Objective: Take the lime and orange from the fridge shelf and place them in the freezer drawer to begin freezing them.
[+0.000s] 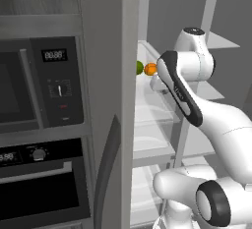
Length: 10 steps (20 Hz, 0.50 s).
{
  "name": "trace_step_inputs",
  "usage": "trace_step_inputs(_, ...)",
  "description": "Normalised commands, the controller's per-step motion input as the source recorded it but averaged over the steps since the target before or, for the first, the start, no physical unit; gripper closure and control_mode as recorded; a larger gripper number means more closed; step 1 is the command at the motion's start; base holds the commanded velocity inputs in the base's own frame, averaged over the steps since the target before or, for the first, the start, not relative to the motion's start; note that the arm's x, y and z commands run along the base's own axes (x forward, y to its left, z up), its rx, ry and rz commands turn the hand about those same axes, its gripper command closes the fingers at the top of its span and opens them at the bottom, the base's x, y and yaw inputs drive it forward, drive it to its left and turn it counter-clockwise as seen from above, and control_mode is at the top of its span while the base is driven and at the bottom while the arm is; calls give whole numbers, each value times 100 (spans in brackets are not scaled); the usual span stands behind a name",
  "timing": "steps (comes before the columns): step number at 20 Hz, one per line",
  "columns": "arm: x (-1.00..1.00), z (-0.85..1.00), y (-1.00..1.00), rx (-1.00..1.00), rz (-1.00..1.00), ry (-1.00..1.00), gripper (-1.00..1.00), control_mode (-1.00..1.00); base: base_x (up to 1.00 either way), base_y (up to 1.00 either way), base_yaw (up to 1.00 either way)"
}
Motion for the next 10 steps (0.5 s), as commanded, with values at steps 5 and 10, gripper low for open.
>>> trace_step_inputs(5, -35, 0, 25, -8, 2, -12, -100, -100, 0, 0, 0)
trace_step_inputs(10, -10, 52, 81, -25, 1, -34, -100, -100, 0, 0, 0)
